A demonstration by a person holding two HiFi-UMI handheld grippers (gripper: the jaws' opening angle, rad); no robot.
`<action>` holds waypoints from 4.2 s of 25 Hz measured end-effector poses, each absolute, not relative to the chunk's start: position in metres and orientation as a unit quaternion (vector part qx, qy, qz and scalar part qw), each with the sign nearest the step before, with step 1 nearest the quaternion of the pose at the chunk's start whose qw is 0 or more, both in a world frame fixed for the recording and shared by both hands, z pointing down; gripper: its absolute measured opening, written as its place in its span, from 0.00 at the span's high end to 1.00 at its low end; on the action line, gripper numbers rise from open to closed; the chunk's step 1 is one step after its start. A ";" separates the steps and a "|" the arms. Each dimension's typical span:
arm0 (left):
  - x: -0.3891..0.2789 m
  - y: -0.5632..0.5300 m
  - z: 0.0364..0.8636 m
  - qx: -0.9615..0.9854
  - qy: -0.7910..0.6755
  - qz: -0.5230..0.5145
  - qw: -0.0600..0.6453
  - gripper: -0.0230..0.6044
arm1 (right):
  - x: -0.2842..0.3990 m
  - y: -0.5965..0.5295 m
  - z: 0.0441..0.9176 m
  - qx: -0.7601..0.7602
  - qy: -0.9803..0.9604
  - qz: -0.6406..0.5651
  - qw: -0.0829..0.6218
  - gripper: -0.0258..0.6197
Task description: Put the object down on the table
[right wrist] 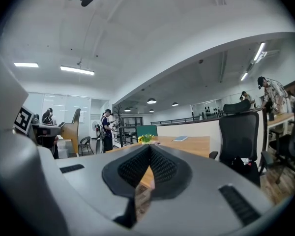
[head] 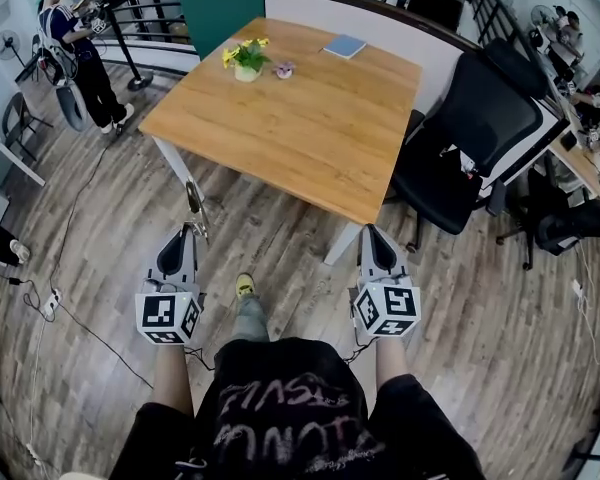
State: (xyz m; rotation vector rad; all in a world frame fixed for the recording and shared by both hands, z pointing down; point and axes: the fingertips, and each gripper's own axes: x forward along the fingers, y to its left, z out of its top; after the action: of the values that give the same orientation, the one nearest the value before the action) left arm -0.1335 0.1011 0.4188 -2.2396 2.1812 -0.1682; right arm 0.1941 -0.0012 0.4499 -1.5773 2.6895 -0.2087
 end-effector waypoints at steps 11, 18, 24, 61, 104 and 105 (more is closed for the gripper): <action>-0.200 -0.030 0.428 -0.737 0.673 -0.064 -0.004 0.94 | 0.127 -0.114 0.460 -0.520 0.851 -0.069 0.007 0.95; -0.260 -0.131 0.426 -0.749 0.660 -0.063 -0.019 0.94 | 0.072 -0.201 0.450 -0.535 0.841 -0.078 0.006 0.95; -0.302 -0.208 0.433 -0.765 0.641 -0.062 -0.033 0.94 | 0.030 -0.266 0.446 -0.552 0.829 -0.090 0.013 0.95; -0.293 -0.372 0.448 -0.812 0.576 -0.087 -0.050 0.94 | 0.013 -0.383 0.445 -0.582 0.809 -0.076 -0.030 0.95; -0.177 -0.466 0.612 -0.737 0.337 -0.546 0.213 0.94 | 0.033 -0.442 0.473 -0.557 0.822 -0.114 -0.018 0.95; -0.176 -0.466 0.618 -0.734 0.329 -0.553 0.217 0.94 | 0.033 -0.442 0.473 -0.558 0.822 -0.114 -0.017 0.95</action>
State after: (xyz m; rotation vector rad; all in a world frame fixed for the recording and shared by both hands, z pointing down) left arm -0.1764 -0.4658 0.6180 -2.0328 0.9118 -1.5310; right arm 0.0332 -0.4422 0.4728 -1.7734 2.6089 -0.3607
